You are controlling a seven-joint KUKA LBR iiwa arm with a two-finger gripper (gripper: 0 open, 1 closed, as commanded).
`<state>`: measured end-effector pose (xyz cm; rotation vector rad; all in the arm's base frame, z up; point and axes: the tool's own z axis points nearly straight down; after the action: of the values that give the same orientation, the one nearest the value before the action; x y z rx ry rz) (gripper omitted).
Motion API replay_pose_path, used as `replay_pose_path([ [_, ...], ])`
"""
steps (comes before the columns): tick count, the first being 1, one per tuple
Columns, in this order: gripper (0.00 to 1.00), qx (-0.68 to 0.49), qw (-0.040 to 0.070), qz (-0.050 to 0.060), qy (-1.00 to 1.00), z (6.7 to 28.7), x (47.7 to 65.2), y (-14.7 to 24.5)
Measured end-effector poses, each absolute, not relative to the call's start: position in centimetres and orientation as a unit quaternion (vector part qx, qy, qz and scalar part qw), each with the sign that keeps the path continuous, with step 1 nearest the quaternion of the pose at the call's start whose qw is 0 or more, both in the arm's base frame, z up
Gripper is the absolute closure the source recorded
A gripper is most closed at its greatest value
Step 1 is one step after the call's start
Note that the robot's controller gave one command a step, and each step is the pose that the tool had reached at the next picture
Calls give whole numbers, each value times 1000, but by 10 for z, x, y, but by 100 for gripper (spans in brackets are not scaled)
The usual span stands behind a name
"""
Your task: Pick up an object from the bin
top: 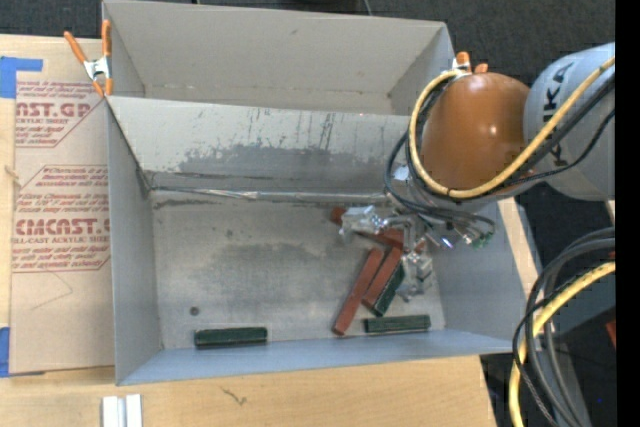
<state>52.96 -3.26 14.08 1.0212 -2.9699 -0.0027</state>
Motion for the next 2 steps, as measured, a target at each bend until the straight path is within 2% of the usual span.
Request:
replay_pose_path([
  [1,0,388,-1,0,-921,91,534,-33],
  [2,100,541,0,-1,-841,73,538,-34],
])
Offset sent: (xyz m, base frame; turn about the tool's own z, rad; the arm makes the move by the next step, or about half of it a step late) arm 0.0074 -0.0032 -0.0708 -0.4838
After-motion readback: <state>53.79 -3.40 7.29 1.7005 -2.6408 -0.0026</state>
